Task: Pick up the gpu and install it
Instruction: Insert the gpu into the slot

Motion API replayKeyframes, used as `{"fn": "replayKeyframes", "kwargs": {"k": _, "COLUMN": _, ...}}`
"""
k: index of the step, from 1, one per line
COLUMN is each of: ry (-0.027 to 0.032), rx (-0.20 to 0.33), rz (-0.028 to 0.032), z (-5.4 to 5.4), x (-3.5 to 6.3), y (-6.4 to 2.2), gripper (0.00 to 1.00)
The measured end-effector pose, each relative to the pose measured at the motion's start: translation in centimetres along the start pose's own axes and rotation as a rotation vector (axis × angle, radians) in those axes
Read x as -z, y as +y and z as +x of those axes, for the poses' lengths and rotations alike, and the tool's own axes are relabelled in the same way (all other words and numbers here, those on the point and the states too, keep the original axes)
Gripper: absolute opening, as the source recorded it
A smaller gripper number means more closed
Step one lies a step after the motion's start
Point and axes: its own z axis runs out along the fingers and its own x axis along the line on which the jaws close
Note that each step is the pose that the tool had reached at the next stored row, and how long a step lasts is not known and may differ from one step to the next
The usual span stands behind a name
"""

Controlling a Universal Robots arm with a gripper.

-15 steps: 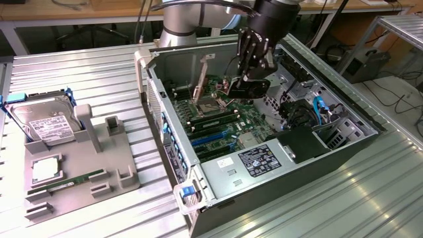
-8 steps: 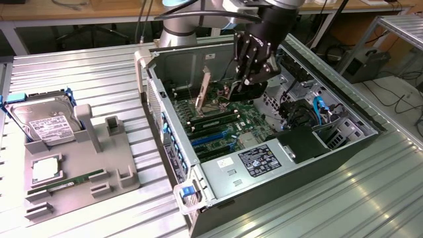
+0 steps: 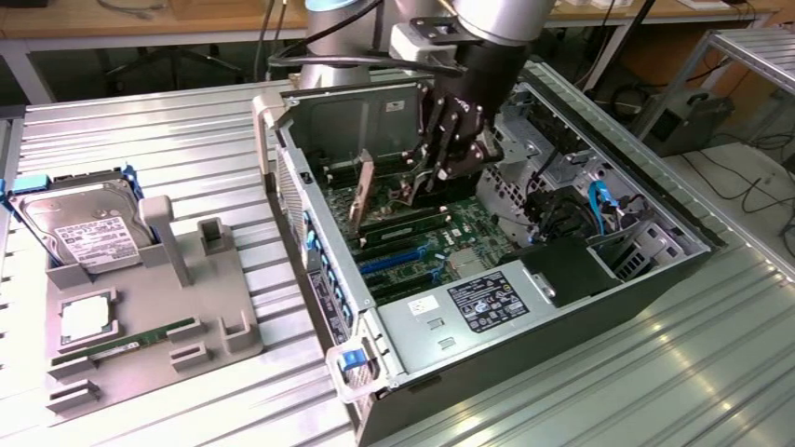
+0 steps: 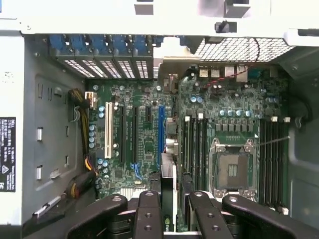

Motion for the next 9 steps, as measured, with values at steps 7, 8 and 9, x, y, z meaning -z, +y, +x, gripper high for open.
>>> {"fn": "replayKeyframes", "kwargs": {"k": 7, "ry": 0.0012, "rx": 0.013, "rz": -0.0001, "z": 0.5, "x": -1.94, "y": 1.52, "gripper": 0.26}}
{"fn": "replayKeyframes", "kwargs": {"k": 8, "ry": 0.0012, "rx": 0.013, "rz": -0.0001, "z": 0.5, "x": -2.14, "y": 1.57, "gripper": 0.26}}
{"fn": "replayKeyframes", "kwargs": {"k": 9, "ry": 0.0014, "rx": 0.013, "rz": -0.0002, "z": 0.5, "x": -2.31, "y": 1.60, "gripper": 0.26}}
